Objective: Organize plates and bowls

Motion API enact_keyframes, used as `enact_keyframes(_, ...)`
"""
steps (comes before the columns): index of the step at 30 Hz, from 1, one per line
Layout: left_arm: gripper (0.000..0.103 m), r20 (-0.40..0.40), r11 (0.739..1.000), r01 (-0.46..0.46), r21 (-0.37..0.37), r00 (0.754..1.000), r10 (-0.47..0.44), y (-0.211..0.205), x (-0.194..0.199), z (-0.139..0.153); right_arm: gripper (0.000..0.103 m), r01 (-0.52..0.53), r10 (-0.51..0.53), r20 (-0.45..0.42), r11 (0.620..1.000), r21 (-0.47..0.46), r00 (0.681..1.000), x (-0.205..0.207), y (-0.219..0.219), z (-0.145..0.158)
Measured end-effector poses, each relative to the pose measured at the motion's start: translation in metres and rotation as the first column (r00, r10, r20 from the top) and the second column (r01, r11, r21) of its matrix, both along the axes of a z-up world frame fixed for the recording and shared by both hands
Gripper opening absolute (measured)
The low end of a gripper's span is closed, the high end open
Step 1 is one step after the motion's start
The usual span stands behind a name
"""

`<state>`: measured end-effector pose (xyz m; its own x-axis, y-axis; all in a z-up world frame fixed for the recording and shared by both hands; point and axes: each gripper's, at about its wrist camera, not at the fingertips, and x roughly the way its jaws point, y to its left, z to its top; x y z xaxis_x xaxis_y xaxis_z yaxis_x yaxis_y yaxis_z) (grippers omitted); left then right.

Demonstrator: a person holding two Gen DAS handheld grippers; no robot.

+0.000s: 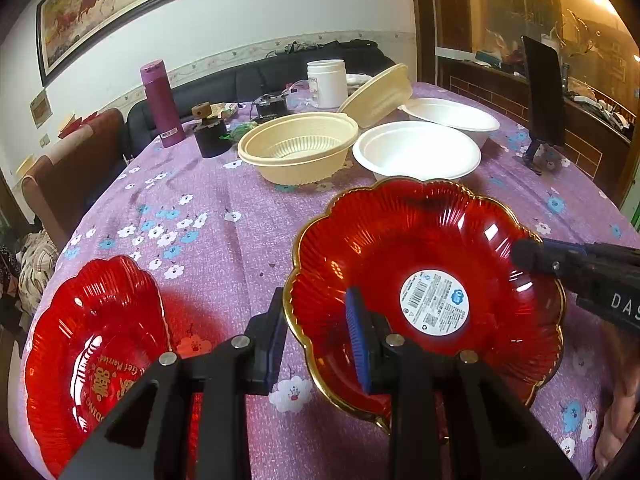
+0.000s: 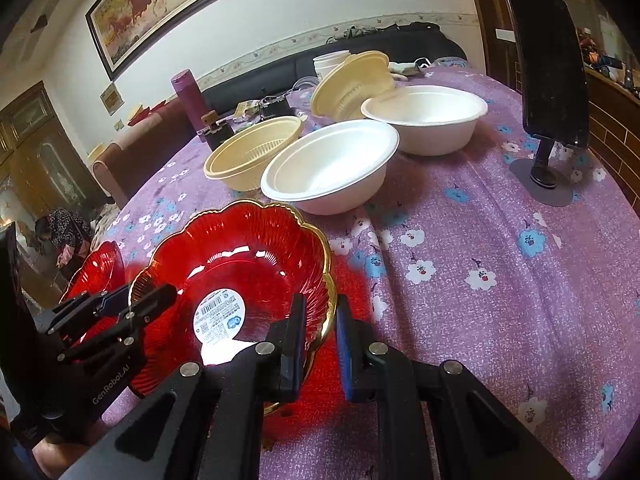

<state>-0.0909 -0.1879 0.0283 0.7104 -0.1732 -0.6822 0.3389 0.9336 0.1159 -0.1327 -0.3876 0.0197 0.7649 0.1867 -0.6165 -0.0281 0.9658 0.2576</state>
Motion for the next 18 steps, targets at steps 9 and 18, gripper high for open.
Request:
enact_keyframes(9, 0.028, 0.005, 1.0, -0.004, -0.008, 1.0, 0.005, 0.004, -0.006, 0.005, 0.015, -0.003, 0.003, 0.009, 1.0, -0.004, 1.0, -0.003, 0.004, 0.007)
enact_keyframes(18, 0.03, 0.02, 1.0, -0.02, -0.02, 1.0, 0.021, 0.015, -0.008, 0.015, 0.017, -0.017, 0.018, 0.027, 1.0, -0.01, 0.999, -0.004, 0.013, 0.017)
